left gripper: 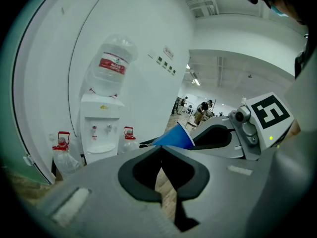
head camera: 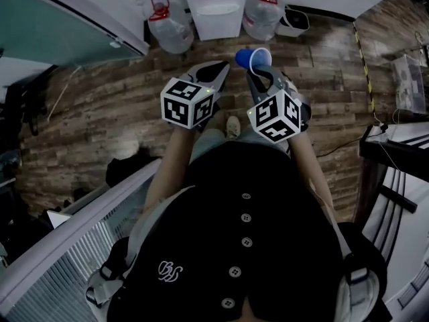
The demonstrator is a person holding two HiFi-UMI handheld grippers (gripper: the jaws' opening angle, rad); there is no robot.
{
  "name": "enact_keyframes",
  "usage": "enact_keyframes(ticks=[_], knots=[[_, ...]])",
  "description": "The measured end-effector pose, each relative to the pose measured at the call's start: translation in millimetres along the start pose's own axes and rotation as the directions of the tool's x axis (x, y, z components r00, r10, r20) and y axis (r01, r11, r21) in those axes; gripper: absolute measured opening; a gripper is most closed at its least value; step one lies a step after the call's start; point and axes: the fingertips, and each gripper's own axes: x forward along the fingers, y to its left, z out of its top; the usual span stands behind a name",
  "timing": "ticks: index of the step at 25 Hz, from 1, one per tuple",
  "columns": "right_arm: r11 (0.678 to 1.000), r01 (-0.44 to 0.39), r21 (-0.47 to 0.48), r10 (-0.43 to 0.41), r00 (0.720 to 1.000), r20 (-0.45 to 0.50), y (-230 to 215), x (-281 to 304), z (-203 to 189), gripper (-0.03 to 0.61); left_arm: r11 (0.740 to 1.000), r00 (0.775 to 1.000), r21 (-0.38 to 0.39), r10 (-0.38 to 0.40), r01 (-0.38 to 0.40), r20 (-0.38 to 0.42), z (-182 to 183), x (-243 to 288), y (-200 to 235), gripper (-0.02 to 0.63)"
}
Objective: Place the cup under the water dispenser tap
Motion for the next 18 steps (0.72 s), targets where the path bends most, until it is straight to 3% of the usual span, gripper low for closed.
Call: enact_keyframes(ticks=[18], knots=[[0.998, -0.029, 0.05, 0.032, 0.998, -0.058, -45, 41, -23, 0.021, 0.999, 0.998, -0.029, -0.032, 0.031, -0.054, 16, 63, 30, 0.002]])
